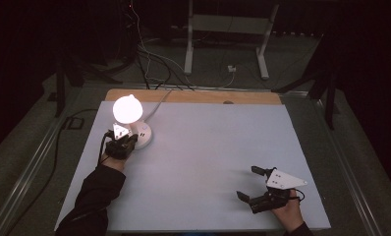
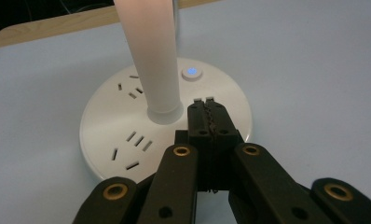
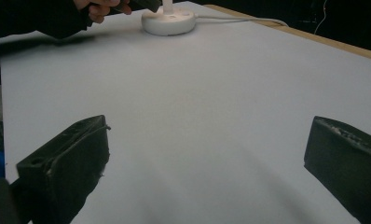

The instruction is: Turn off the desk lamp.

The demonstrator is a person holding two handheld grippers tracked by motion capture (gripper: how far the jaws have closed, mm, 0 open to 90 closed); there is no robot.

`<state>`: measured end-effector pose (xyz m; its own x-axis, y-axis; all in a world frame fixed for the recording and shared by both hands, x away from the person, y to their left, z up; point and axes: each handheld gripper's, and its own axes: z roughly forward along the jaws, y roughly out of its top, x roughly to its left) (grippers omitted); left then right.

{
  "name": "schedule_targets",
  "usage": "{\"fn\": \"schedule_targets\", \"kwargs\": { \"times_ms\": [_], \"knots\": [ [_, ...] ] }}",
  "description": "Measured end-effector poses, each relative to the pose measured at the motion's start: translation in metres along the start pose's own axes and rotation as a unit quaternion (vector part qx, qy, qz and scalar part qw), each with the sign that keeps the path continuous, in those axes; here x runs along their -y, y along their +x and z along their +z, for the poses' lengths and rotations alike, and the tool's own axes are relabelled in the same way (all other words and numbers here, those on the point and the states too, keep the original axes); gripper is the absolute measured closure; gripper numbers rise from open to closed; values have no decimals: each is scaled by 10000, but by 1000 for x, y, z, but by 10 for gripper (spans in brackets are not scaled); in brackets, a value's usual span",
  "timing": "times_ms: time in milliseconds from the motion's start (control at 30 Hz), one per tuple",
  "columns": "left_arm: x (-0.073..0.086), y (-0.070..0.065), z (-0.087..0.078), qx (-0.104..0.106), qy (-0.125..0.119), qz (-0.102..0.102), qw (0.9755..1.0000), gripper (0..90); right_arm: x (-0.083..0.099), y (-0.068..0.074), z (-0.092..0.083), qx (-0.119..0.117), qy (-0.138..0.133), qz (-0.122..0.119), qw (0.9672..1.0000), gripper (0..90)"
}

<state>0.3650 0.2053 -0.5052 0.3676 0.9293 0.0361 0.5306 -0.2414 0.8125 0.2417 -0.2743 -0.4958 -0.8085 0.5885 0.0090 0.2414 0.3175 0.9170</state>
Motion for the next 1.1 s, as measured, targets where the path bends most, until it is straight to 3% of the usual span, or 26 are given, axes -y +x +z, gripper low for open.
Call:
{"fn": "schedule_targets", "kwargs": {
  "times_ms": [433,533,567,667,733,767,833,967,1100],
  "knots": [
    [1,-2,8,19,105,88,9999,900,0,0,0,-3,3,-1,10000,0],
    [-1,-7,8,-36,179,310,9994,900,0,0,0,-7,4,16,10000,0],
    [-2,-10,9,-142,198,410,9989,900,0,0,1,-8,14,16,10000,0],
    [-2,-12,12,-284,189,505,9981,900,0,1,1,1,30,8,10000,0],
    [-2,-7,13,-168,151,266,9994,900,0,1,1,15,35,3,10000,0],
    [-1,-5,12,-193,134,291,9993,900,0,1,0,18,37,0,10000,0],
    [0,-1,8,-48,47,126,9999,900,0,1,0,13,20,-17,10000,0],
    [-9,0,-3,-80,-211,117,9997,900,0,0,0,-5,25,0,10000,0],
    [-11,-1,-8,11,-295,109,9995,900,0,0,-1,10,-2,-17,10000,0]
  ]
}}
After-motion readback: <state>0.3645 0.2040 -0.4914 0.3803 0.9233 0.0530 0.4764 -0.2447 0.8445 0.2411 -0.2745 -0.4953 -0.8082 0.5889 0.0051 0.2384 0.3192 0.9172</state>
